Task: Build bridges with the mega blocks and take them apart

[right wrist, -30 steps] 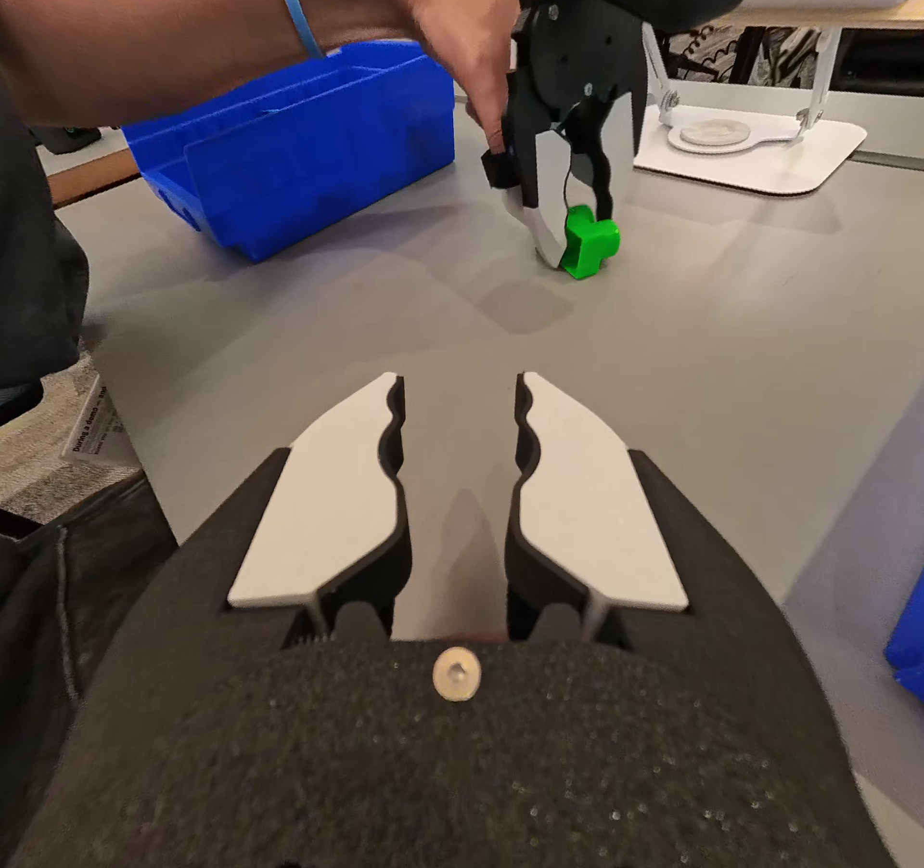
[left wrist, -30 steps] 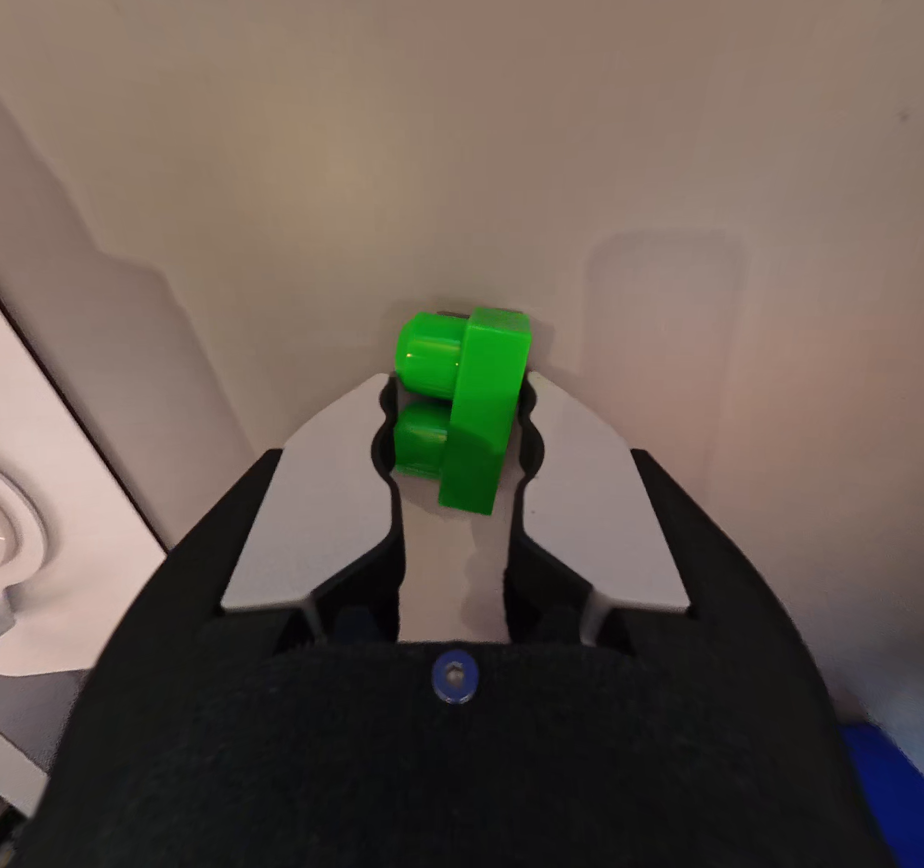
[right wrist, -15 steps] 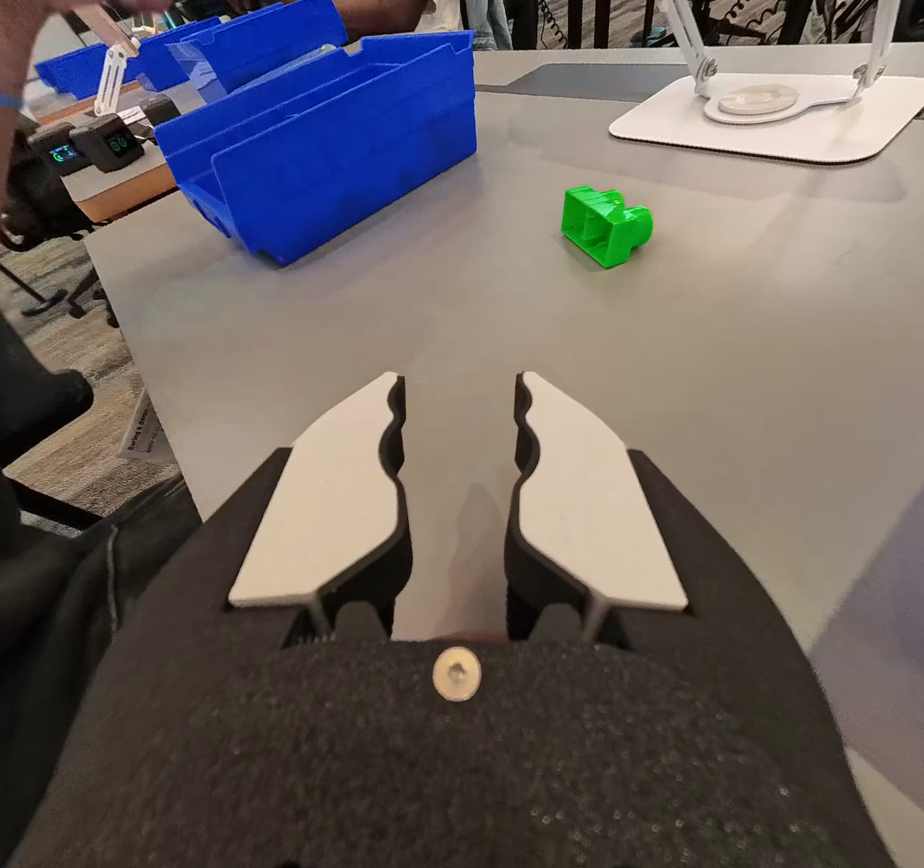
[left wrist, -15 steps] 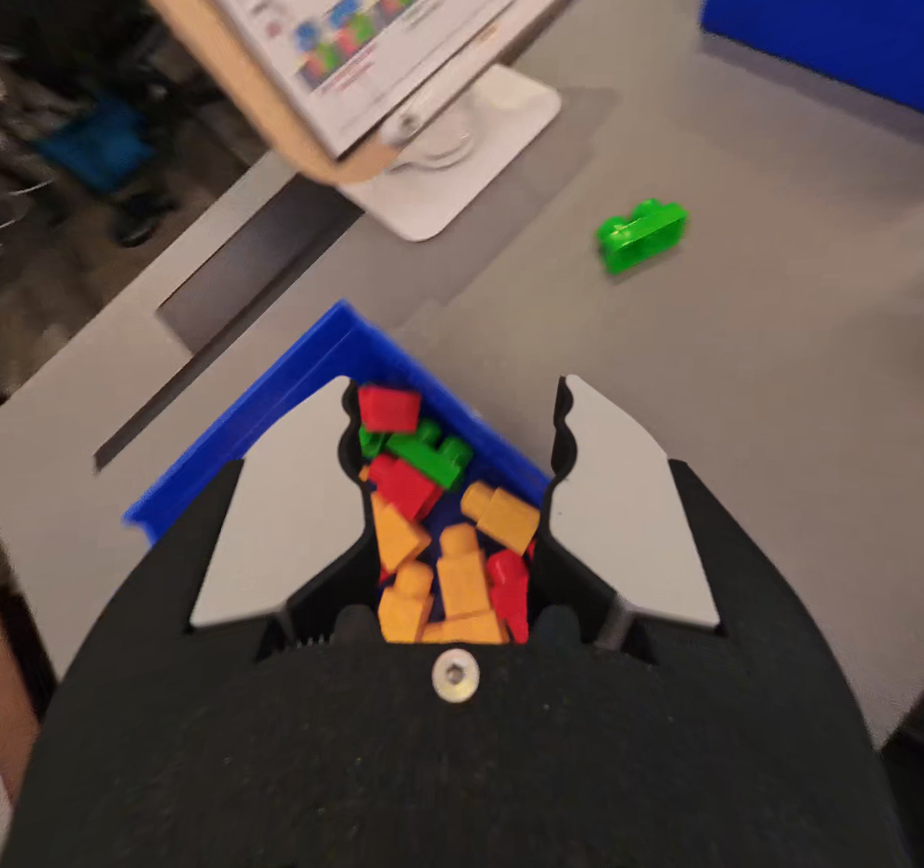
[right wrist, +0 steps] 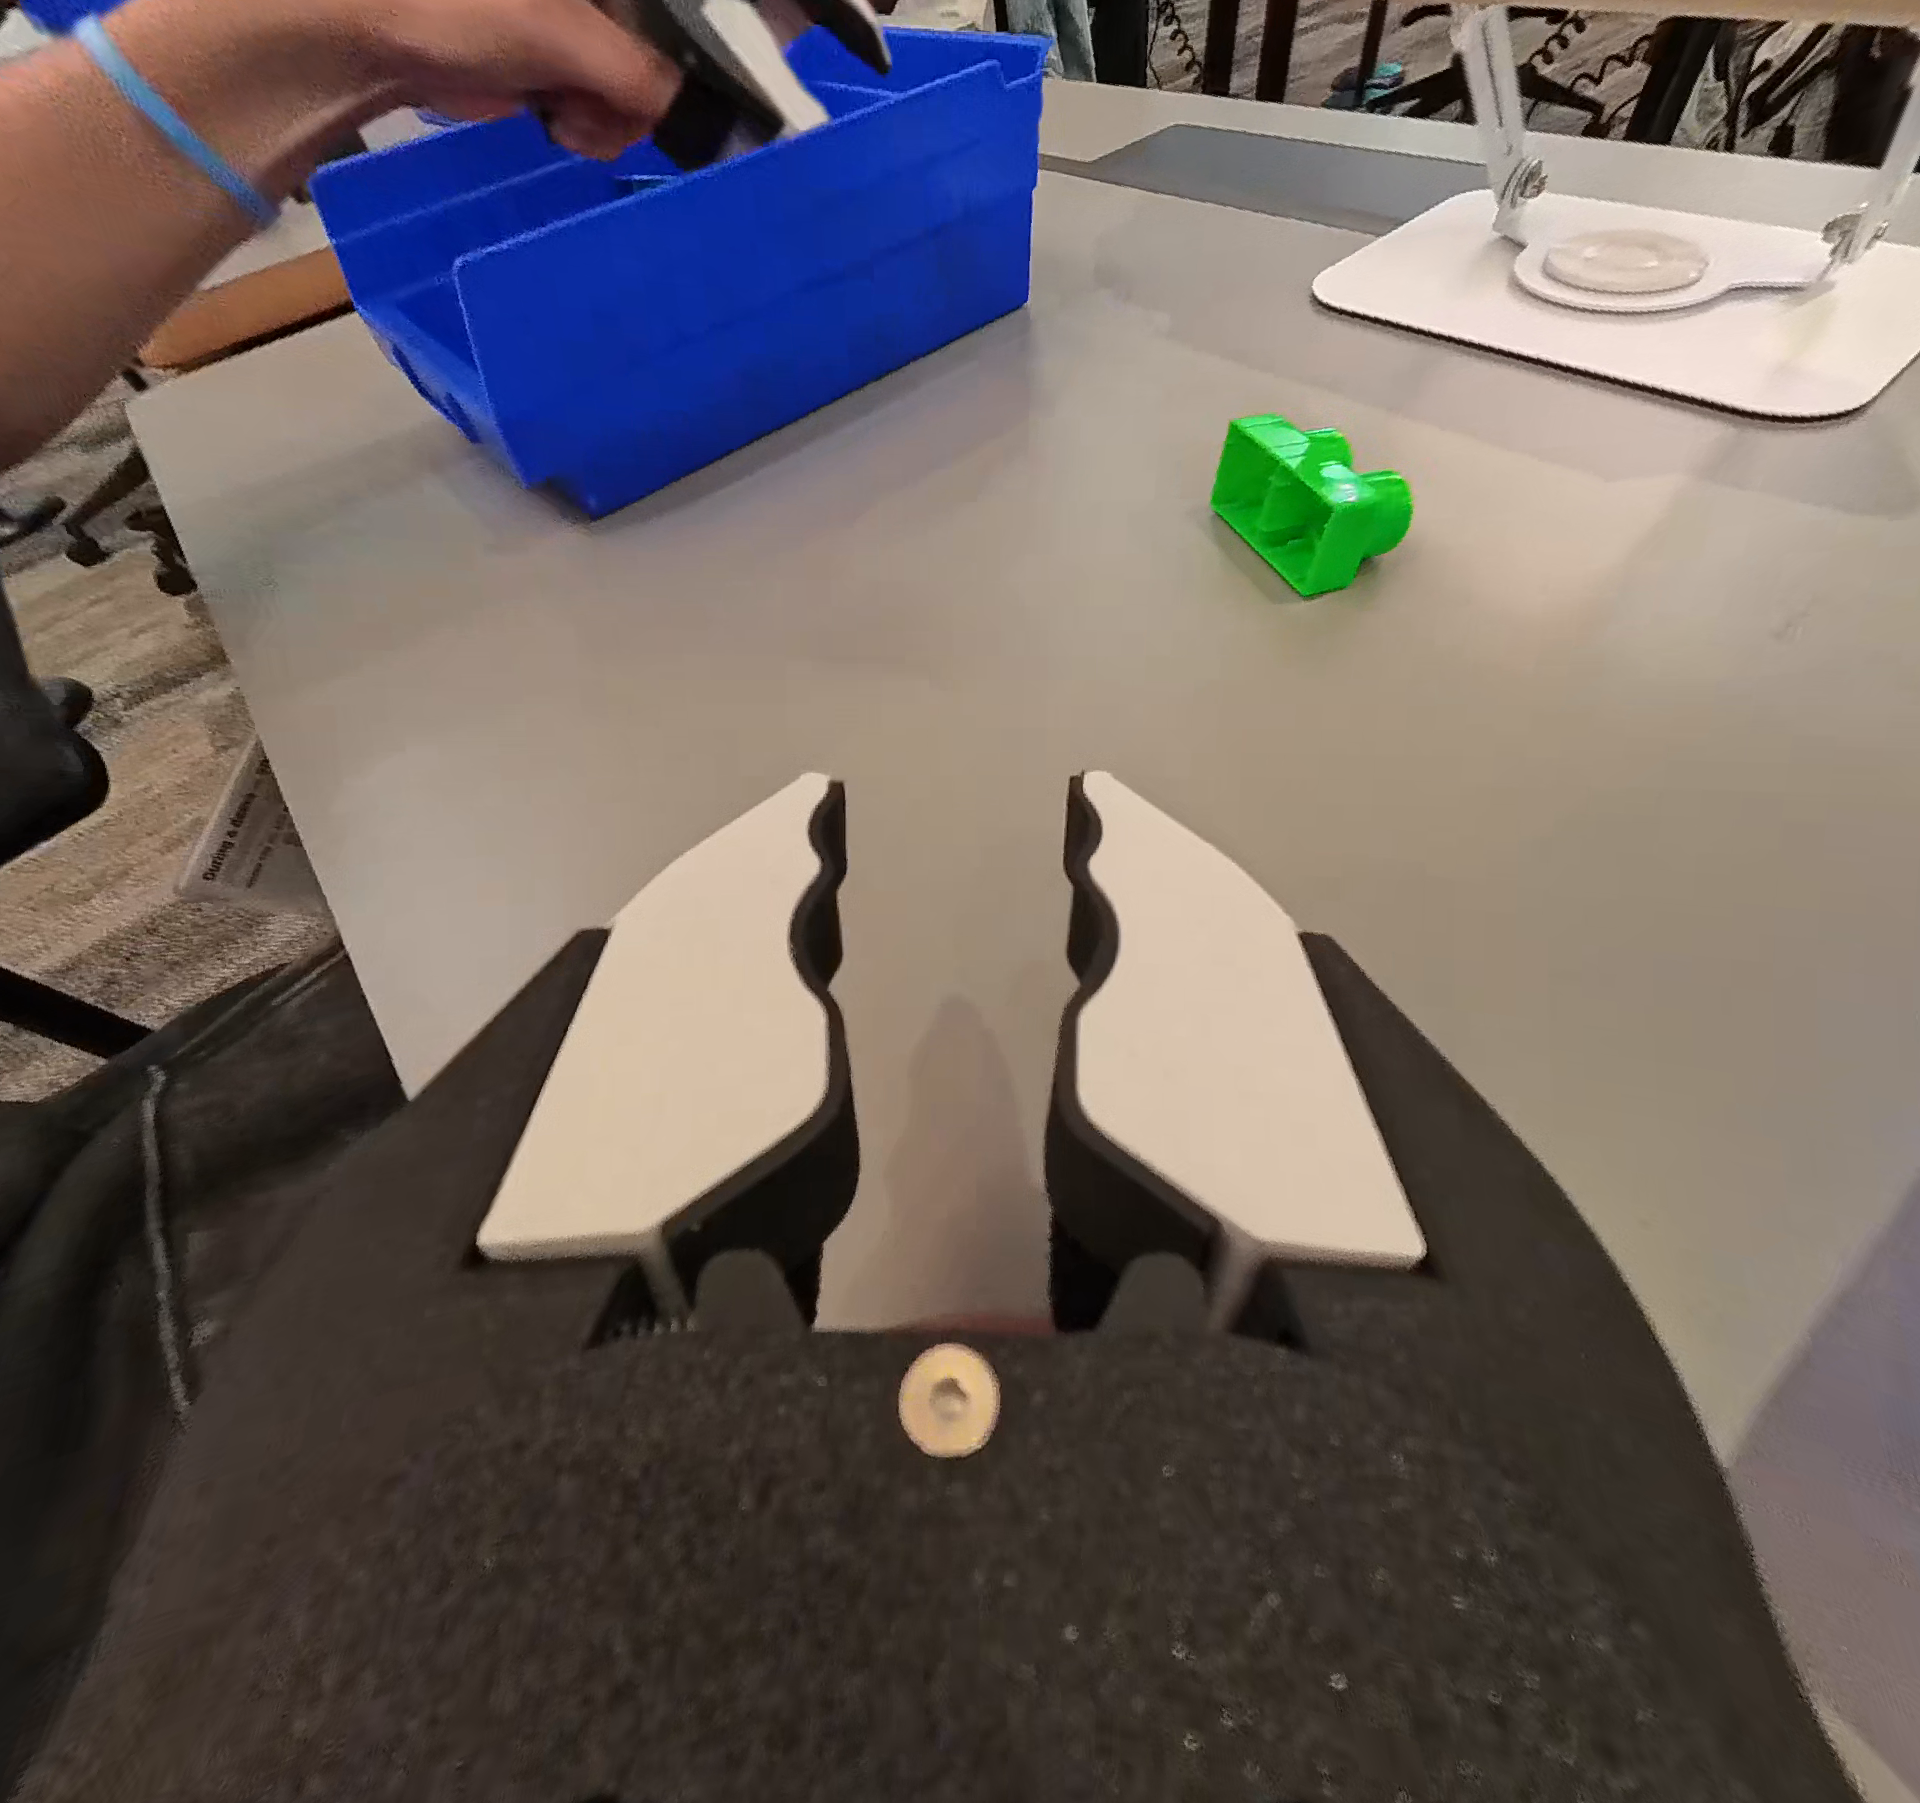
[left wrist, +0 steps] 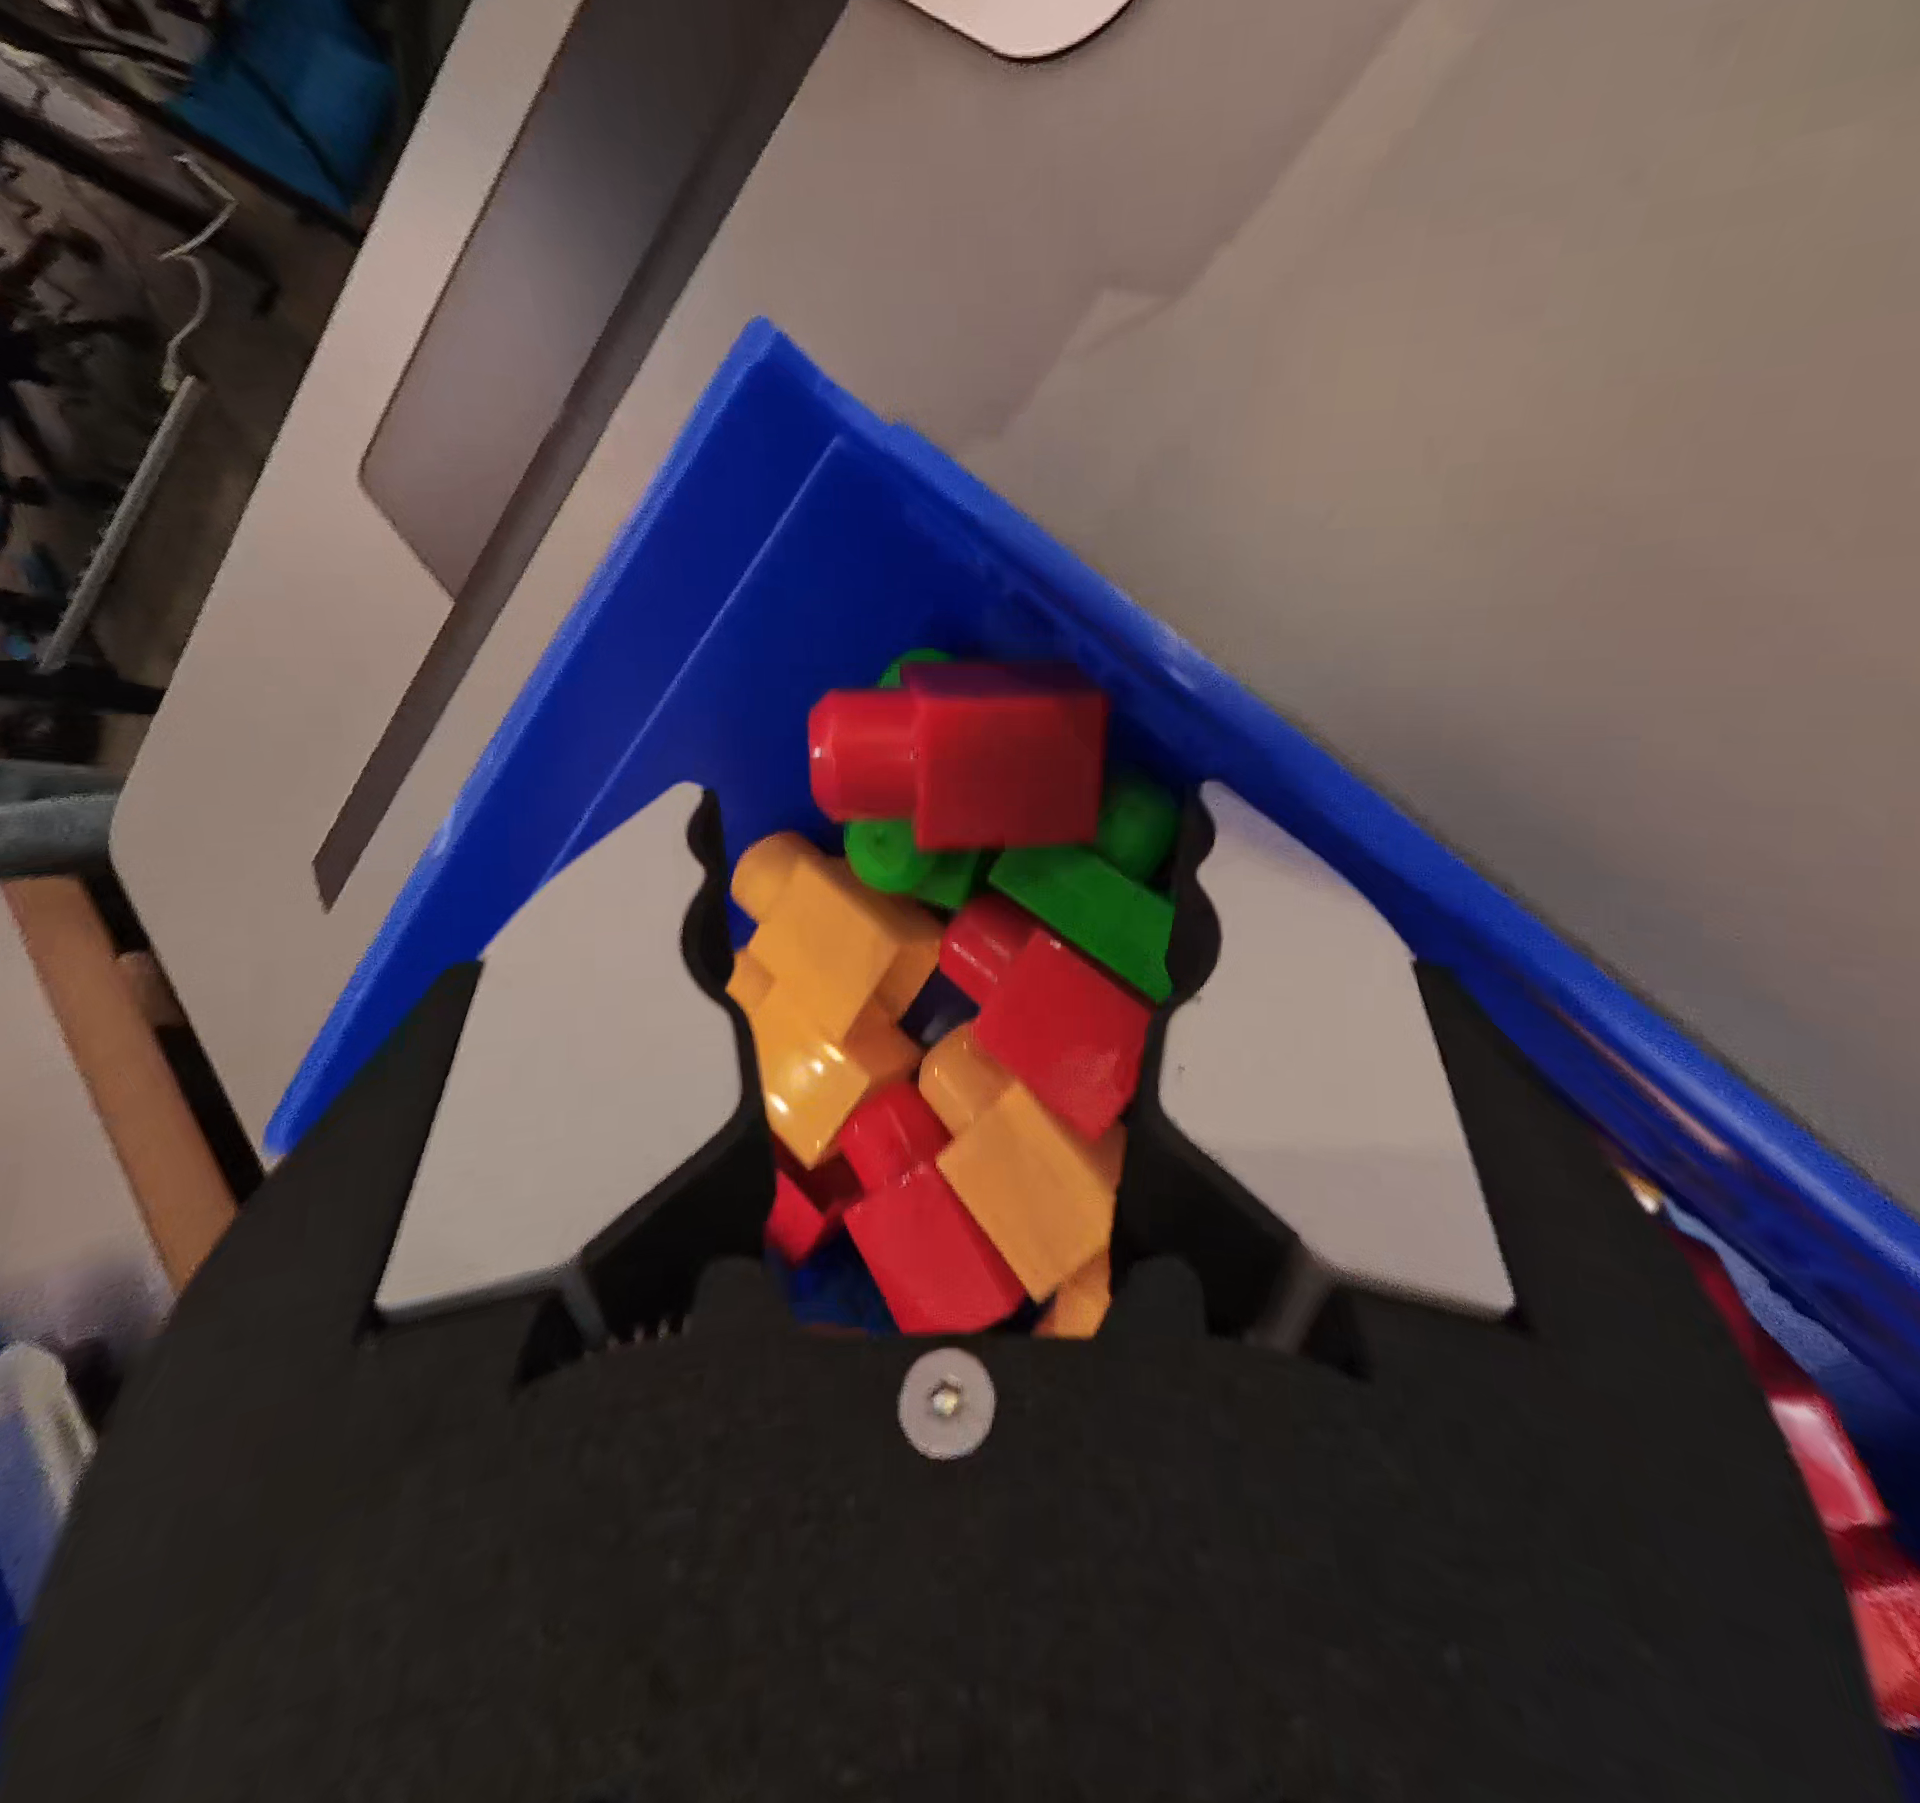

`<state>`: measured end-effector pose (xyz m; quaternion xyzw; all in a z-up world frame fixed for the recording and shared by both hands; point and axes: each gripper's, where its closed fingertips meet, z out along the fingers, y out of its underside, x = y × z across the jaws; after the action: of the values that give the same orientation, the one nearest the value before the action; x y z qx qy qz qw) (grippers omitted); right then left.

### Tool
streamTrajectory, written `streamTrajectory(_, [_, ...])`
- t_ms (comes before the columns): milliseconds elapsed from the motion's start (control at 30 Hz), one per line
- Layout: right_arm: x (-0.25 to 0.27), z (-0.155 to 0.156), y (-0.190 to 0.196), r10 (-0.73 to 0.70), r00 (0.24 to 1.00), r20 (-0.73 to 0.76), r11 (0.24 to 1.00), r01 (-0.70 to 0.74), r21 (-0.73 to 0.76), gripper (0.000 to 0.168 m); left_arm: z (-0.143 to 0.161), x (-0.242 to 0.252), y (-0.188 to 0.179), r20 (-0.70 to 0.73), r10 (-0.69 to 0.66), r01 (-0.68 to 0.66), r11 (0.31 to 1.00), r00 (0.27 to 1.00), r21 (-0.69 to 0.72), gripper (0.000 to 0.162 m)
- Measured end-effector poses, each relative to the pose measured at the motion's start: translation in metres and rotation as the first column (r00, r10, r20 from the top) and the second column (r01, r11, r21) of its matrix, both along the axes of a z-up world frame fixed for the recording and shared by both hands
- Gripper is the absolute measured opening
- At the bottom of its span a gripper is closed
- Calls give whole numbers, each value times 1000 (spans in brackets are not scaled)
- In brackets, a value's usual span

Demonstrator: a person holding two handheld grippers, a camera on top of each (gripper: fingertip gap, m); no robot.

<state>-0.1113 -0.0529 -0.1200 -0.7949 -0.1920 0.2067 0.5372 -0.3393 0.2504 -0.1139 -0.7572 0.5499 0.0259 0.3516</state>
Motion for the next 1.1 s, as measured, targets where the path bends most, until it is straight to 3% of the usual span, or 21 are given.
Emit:
streamTrajectory(133, [-3, -4, -1, 2, 999, 39, 1000, -2, 3, 40, -25, 5, 17, -93, -26, 21, 999, 995, -44, 81])
streamTrajectory(200, [-4, -7, -2, 4, 998, 55, 1000, -4, 0, 40, -36, 5, 21, -117, -39, 33, 998, 992, -52, 69])
streamTrajectory(300, [-4, -8, -2, 5, 998, 57, 1000, -4, -6, 39, -36, 2, 22, -135, -52, 44, 997, 989, -64, 69])
streamTrajectory(400, [-2, -6, -3, 2, 999, 37, 1000, -2, -4, 39, -20, -9, 19, -118, -59, 49, 995, 991, -89, 69])
streamTrajectory(500, [1, -4, -3, -2, 1000, 18, 1000, 2, -7, 39, 21, -13, 2, -47, -109, 103, 988, 993, -111, 69])
streamTrajectory(600, [5, -3, -4, -11, 1000, 12, 1000, 11, -6, 39, 69, 16, -48, 30, -286, 288, 947, 958, -142, 69])
streamTrajectory(700, [7, -1, -4, -17, 1000, 14, 1000, 17, 0, 39, 83, 61, -109, -7, -501, 490, 849, 866, -199, 69])
streamTrajectory(800, [6, 2, -5, -16, 1000, 12, 1000, 16, 8, 39, 59, 99, -153, -135, -647, 597, 752, 751, -280, 69])
streamTrajectory(933, [8, 3, -5, -26, 999, 28, 1000, 25, 19, 39, -3, 132, -182, -245, -748, 630, 656, 617, -416, 69])
streamTrajectory(1100, [9, -2, -7, -25, 999, 31, 1000, 25, 10, 39, -54, 152, -191, -275, -792, 607, 599, 546, -521, 69])
